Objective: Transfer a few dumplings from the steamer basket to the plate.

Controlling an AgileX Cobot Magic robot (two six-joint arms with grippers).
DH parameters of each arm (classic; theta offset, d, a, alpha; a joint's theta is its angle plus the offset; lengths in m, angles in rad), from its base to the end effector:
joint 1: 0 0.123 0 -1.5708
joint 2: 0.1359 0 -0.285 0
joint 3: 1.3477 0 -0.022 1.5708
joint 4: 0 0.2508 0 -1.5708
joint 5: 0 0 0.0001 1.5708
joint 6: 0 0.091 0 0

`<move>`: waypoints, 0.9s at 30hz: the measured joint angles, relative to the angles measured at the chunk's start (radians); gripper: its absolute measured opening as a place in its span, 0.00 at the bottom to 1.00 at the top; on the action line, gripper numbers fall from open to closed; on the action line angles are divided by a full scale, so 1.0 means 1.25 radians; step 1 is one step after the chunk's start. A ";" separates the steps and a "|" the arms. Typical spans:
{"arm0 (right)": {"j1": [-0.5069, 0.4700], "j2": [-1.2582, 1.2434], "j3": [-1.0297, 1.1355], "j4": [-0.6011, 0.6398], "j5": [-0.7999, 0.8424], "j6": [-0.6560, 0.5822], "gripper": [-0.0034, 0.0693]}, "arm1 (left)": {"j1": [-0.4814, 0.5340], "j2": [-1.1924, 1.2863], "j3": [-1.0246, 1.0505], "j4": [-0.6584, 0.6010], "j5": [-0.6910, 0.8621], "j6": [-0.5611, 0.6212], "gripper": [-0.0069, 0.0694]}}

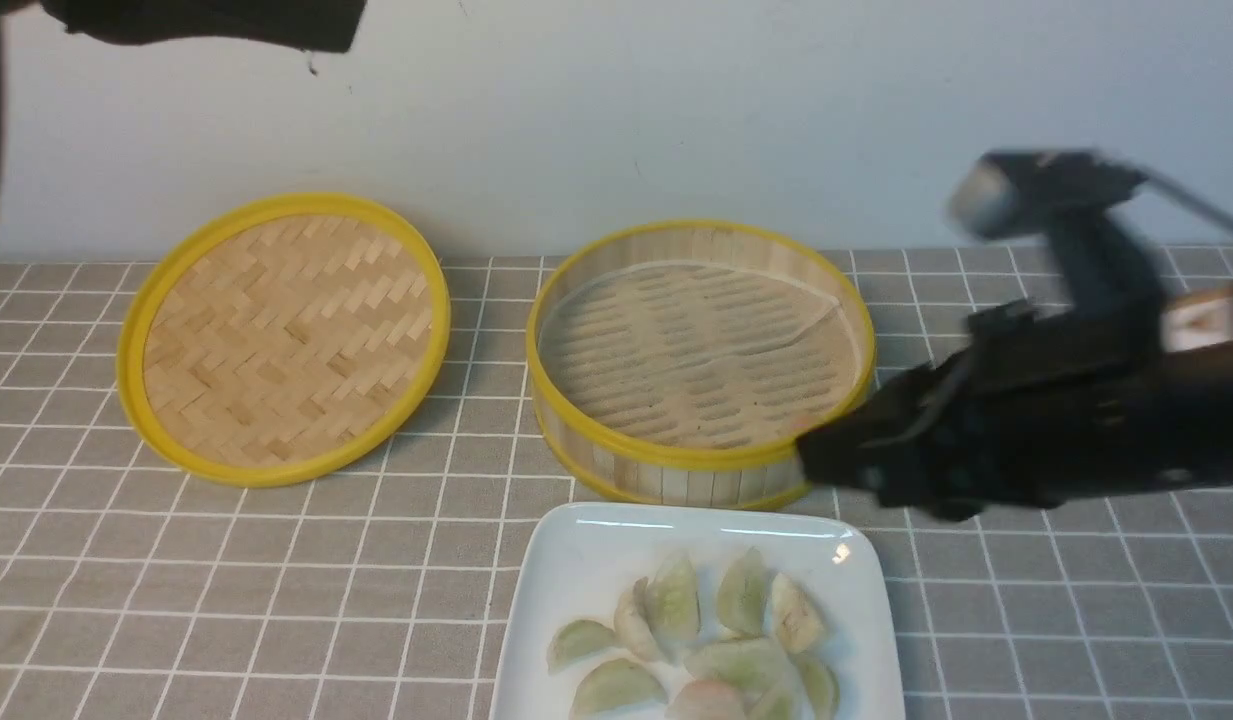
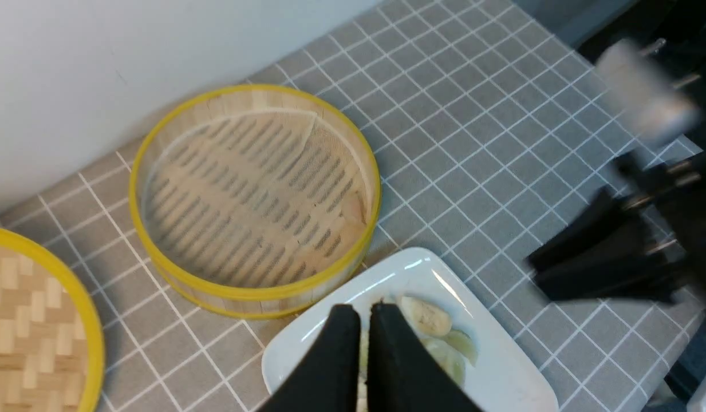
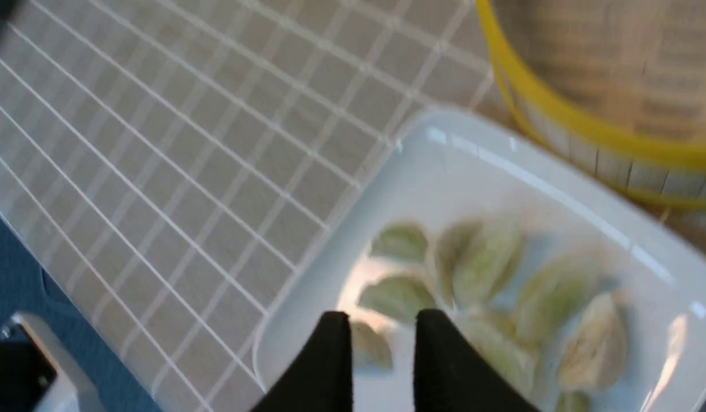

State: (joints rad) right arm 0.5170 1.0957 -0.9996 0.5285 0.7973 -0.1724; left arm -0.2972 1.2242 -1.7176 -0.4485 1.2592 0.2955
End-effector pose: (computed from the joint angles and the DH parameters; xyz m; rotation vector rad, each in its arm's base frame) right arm 0.1743 0.1369 0.3547 -0.5509 2.3115 0.7901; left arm 0.1842 -0.0957 0.5076 0.7151 2.0862 -0.5531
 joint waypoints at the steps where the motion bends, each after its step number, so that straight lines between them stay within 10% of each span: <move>1: 0.000 -0.074 0.001 -0.024 -0.017 0.013 0.10 | 0.000 -0.022 0.000 0.011 0.001 -0.006 0.10; 16: 0.000 -0.833 0.408 -0.184 -0.553 0.040 0.03 | 0.000 -0.488 0.412 0.035 -0.058 -0.065 0.10; 27: 0.000 -0.891 0.461 -0.185 -0.684 0.040 0.03 | 0.000 -0.794 0.854 0.013 -0.326 -0.095 0.10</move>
State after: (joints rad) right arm 0.5170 -0.0175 -0.4237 0.2969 -0.0582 -0.1227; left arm -0.2972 0.2312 -0.6502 -0.4321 0.8516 0.1763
